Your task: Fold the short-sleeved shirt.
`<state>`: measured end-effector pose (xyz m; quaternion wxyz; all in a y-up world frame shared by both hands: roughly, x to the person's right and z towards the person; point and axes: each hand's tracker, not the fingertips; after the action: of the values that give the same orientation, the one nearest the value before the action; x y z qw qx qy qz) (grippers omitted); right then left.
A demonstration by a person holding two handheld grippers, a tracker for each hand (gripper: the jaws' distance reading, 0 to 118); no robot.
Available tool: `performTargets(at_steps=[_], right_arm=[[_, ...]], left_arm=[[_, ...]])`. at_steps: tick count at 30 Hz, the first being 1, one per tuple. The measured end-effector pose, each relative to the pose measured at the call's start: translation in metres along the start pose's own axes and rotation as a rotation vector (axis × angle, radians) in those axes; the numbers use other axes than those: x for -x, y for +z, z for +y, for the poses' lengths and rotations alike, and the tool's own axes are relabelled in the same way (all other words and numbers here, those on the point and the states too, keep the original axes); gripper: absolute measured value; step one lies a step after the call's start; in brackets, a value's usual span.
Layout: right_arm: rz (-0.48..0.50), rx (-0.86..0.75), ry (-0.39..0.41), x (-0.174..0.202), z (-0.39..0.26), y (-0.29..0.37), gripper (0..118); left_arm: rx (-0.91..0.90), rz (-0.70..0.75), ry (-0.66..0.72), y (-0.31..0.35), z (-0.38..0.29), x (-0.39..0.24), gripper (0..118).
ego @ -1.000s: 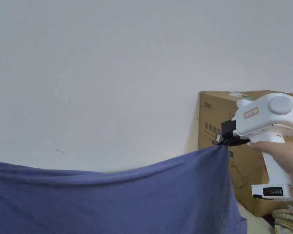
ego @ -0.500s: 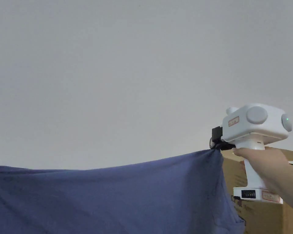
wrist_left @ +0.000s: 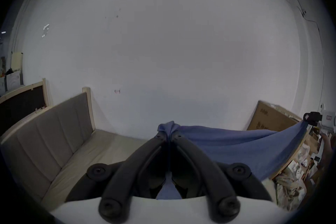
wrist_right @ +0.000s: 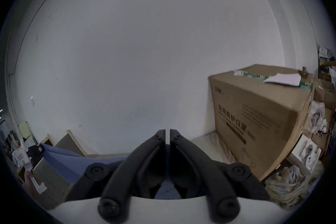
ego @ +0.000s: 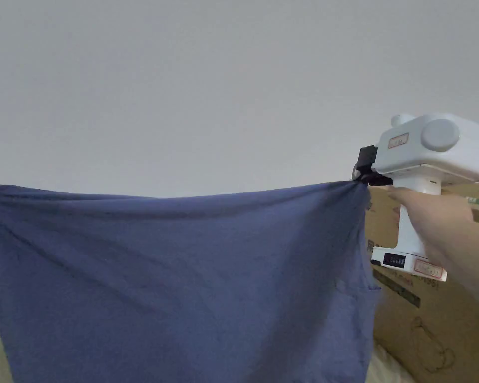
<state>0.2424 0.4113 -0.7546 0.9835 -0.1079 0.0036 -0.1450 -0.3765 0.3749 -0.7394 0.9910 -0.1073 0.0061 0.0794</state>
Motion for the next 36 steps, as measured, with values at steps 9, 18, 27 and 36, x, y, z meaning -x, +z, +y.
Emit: performTargets(at_steps=[9,18,27,36], right_arm=[[-0.058,0.503,-0.017,-0.085,-0.252,0.005,4],[-0.116,0.877,-0.033,-0.166,-0.451,0.156,4],[-0.064,0.922,0.068,-0.174,-0.457,0.267,4],[-0.088,0.991,0.169,-0.178,-0.456,0.314,4]], left_arm=[[0.543,-0.001,-0.013,0.023,-0.238,0.038,2],[0.912,-0.027,0.011,0.158,-0.422,0.084,2],[0.890,-0.069,0.023,0.243,-0.414,0.106,2],[0.959,-0.152,-0.023,0.296,-0.416,0.091,2]])
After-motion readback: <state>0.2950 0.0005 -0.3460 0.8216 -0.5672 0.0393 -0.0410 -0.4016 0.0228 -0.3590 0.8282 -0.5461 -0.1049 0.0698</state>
